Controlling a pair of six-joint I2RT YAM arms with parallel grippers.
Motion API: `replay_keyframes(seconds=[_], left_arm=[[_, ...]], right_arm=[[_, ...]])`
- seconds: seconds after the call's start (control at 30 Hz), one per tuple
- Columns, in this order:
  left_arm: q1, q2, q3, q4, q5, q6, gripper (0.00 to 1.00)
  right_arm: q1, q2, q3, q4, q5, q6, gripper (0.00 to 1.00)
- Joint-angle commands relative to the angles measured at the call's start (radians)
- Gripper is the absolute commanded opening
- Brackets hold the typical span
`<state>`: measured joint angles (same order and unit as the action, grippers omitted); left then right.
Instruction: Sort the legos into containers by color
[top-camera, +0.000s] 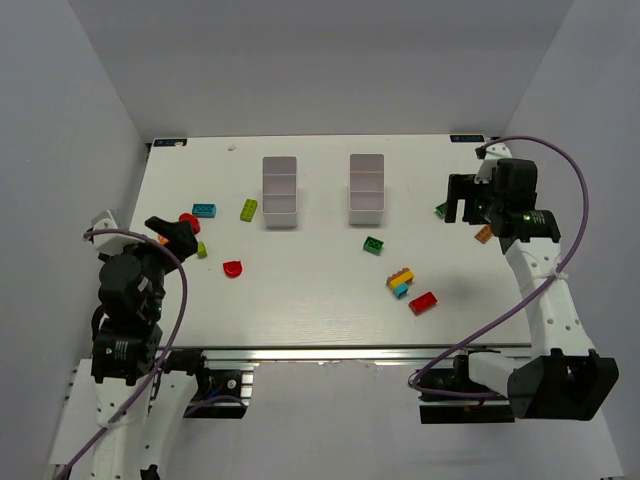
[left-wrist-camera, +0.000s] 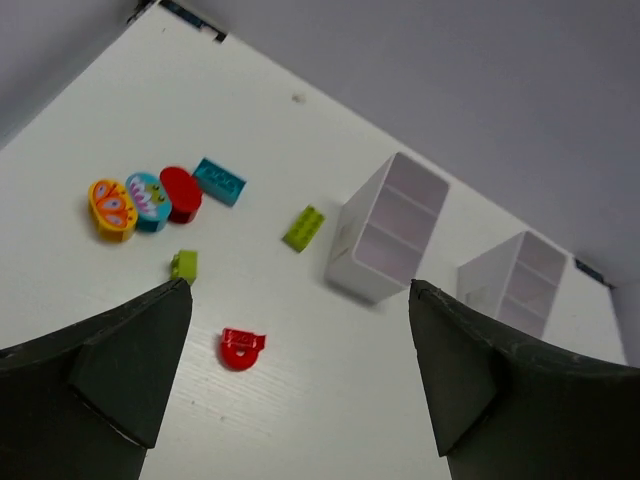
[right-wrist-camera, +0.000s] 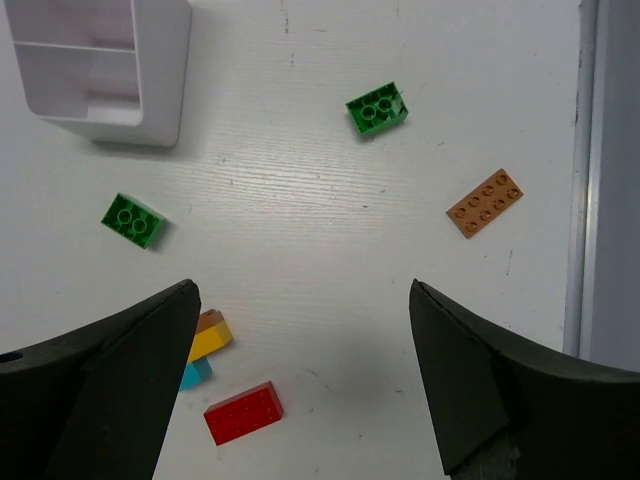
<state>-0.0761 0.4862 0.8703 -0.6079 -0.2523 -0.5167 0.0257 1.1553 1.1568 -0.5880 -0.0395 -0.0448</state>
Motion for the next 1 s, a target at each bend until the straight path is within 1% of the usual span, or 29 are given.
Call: replay_keyframes(seconds=[0.0,0.03,0.13,0.17,0.2,0.23,0.27,0.3,0.33,0.37,0.4,0.43,0.47,0.5,0.57,0.6,0.63,0.67,0.7,0.73,0.77,0.8,0.87,0.9,0.97], left_arm=[[0.002,0.028,0.002,-0.069,0.077,0.000,0.98],[0.002,0.029,0.001,-0.066,0.077,-0.003,0.98],[0.002,0.034,-0.002,-0.050,0.091,-0.003,0.98],[0.002,0.035,-0.005,-0.047,0.096,-0.005,0.98],[0.002,0.037,-0.011,-0.043,0.102,-0.003,0.98],[0.002,0.038,-0.017,-0.030,0.113,-0.006,0.98],[0.004,0.040,-0.030,-0.024,0.119,-0.015,0.98],[0.002,0.040,-0.036,-0.018,0.125,-0.023,0.97],[0.004,0.041,-0.042,-0.004,0.146,-0.031,0.89],[0.002,0.043,-0.053,0.002,0.157,-0.035,0.82],[0.002,0.045,-0.056,0.007,0.163,-0.040,0.74],[0.002,0.051,-0.059,0.008,0.177,-0.049,0.51],[0.002,0.052,-0.062,0.007,0.185,-0.051,0.41],[0.002,0.054,-0.073,0.005,0.194,-0.052,0.32],[0.004,0.055,-0.089,-0.001,0.228,-0.054,0.20],[0.002,0.057,-0.100,-0.003,0.240,-0.054,0.20],[0.004,0.057,-0.122,0.002,0.251,-0.052,0.20],[0.002,0.064,-0.129,0.002,0.292,-0.052,0.30],[0.002,0.071,-0.135,-0.001,0.298,-0.054,0.41],[0.002,0.077,-0.145,-0.001,0.306,-0.055,0.53],[0.002,0.090,-0.148,0.002,0.318,-0.057,0.71],[0.002,0.097,-0.151,0.014,0.321,-0.062,0.76],[0.002,0.109,-0.166,0.037,0.329,-0.069,0.81],[0.002,0.121,-0.172,0.063,0.337,-0.078,0.82],[0.002,0.138,-0.192,0.089,0.344,-0.088,0.83]], right_arm=[[-0.003,0.000,0.046,-0.015,0.049,0.033,0.89],[-0.003,0.000,0.041,-0.004,0.049,0.010,0.89],[-0.003,-0.009,0.024,0.049,-0.028,-0.042,0.89],[-0.003,-0.023,0.002,0.066,-0.048,-0.094,0.89],[-0.003,-0.032,-0.017,0.088,-0.104,-0.130,0.89],[-0.003,-0.043,-0.035,0.114,-0.152,-0.185,0.89],[-0.001,-0.055,-0.061,0.100,-0.219,-0.345,0.89],[0.005,-0.062,-0.068,0.073,-0.350,-0.421,0.89],[0.005,-0.066,-0.071,0.006,-0.417,-0.493,0.89],[0.008,-0.074,-0.078,-0.033,-0.522,-0.623,0.89],[0.017,-0.074,-0.080,-0.062,-0.554,-0.656,0.89],[0.022,-0.074,-0.081,-0.091,-0.585,-0.673,0.89],[0.023,-0.068,-0.080,-0.110,-0.656,-0.699,0.89],[0.023,-0.066,-0.086,-0.111,-0.657,-0.673,0.89],[0.025,-0.045,-0.108,-0.023,-0.652,-0.565,0.88],[0.032,-0.028,-0.112,-0.021,-0.654,-0.511,0.83],[0.042,-0.005,-0.105,-0.029,-0.648,-0.485,0.68],[0.054,0.044,-0.098,-0.032,-0.593,-0.446,0.55],[0.078,0.067,-0.091,-0.029,-0.565,-0.378,0.38],[0.089,0.090,-0.089,-0.021,-0.536,-0.345,0.37],[0.100,0.121,-0.092,0.009,-0.496,-0.317,0.39],[0.118,0.129,-0.098,0.033,-0.488,-0.297,0.56],[0.157,0.139,-0.132,0.068,-0.470,-0.300,0.88],[0.222,0.142,-0.143,0.092,-0.458,-0.326,0.89],[0.282,0.167,-0.173,0.129,-0.398,-0.407,0.89]])
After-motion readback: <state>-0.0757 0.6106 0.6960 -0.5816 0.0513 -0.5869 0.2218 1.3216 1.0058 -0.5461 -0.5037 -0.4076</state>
